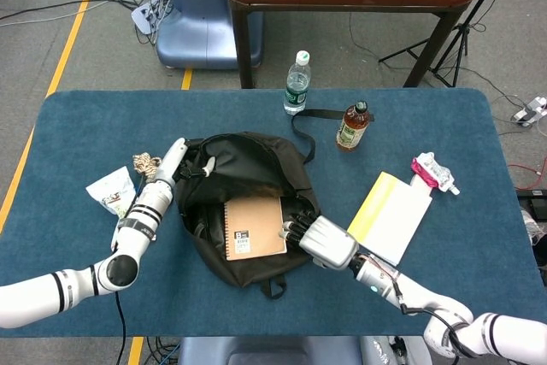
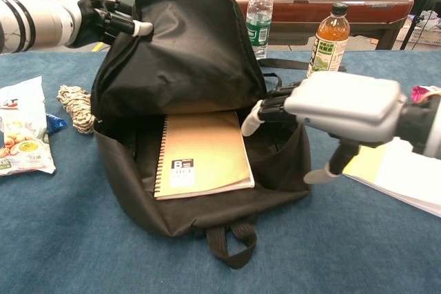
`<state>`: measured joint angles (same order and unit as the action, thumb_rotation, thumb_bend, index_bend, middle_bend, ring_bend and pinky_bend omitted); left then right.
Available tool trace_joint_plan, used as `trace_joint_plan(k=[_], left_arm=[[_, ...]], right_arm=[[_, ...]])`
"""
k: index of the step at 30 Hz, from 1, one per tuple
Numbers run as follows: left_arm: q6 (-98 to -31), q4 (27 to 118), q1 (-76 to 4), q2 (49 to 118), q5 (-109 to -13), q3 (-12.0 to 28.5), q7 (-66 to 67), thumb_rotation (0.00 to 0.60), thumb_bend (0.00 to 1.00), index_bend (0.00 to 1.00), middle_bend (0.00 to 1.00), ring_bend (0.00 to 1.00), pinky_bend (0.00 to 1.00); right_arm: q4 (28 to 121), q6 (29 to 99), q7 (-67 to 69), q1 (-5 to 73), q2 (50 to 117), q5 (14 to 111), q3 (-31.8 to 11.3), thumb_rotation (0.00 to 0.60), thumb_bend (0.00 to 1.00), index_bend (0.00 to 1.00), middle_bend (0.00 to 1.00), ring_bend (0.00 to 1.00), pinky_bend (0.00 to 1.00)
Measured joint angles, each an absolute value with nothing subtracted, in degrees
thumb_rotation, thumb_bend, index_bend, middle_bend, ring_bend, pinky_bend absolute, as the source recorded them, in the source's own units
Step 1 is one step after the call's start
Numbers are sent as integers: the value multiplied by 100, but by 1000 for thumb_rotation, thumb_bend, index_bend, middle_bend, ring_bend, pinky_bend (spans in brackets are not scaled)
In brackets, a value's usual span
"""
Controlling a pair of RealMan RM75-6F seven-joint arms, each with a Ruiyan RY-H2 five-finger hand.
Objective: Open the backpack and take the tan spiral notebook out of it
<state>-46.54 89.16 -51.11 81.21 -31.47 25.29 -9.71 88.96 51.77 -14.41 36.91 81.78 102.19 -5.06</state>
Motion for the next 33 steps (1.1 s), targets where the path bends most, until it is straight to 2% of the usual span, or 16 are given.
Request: trace_joint_plan(k=[9,15,33], left_arm=[[-4564,8938,-5121,8025,-2826,2575,-946,600,612,624,731,666,481],[-4552,8989,-5095,7979,-2773,2589,-967,600,611,615,731,665,481],[-4439,9023,-5051,7877,-2585,2637,-1071,600,612,609,731,665,481]], right_arm=[[7921,5180,-1139,4110,8920,10251,-416,600,129,249,202,151,274],[7393,5188,-1164,4248,9341,10138,-381,600,129,249,178,105,164],[6580,5341,-1081,4619,10066,9956,-274,600,129,249,170,102,147]])
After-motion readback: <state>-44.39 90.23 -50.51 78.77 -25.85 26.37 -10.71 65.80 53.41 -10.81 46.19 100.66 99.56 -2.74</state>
